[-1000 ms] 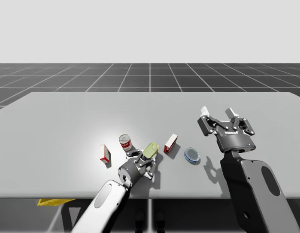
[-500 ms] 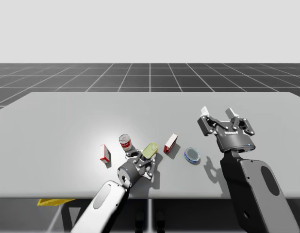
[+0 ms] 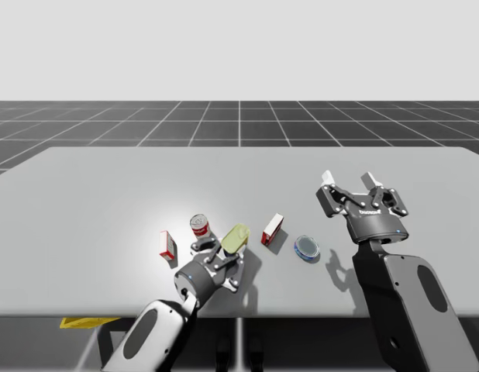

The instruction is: Lift the meat can off the table.

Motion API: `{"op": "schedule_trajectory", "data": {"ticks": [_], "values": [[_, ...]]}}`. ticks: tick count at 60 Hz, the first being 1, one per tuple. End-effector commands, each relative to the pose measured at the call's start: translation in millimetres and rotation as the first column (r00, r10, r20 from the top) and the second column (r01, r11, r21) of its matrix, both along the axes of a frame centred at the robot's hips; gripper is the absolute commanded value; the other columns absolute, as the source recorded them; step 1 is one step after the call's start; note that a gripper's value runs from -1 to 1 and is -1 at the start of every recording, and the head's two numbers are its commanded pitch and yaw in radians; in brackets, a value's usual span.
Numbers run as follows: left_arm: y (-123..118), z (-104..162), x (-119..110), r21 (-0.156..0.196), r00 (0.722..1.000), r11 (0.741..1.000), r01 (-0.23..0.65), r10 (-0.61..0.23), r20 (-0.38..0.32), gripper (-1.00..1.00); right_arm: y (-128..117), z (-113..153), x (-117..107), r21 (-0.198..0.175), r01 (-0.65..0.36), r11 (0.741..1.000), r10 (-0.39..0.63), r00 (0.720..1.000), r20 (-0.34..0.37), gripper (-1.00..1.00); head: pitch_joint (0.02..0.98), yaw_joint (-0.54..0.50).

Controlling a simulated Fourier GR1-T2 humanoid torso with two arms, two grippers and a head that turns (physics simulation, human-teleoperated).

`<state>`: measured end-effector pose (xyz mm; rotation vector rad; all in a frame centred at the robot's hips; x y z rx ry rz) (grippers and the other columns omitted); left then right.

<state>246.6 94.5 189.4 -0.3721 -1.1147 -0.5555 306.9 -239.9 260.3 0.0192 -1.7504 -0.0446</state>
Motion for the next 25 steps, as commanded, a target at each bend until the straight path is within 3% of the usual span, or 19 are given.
{"op": "schedule_trajectory", "data": {"ticks": [1,25], "values": [[-14,54,-2,-0.052,0.988,0.992,0.112,-0.105,0.116,1.00,0,0,0,-0.010,0.002,1.000,-0.002,1.000,0.005,-1.00,0.446,0.02],[-3,145,-3,-0.098,0.944,0.989,0.109,-0.072,0.323,1.00,0,0,-2,-0.026,-0.009,1.000,0.009,1.000,0.025,-1.00,0.431,0.02]]}}
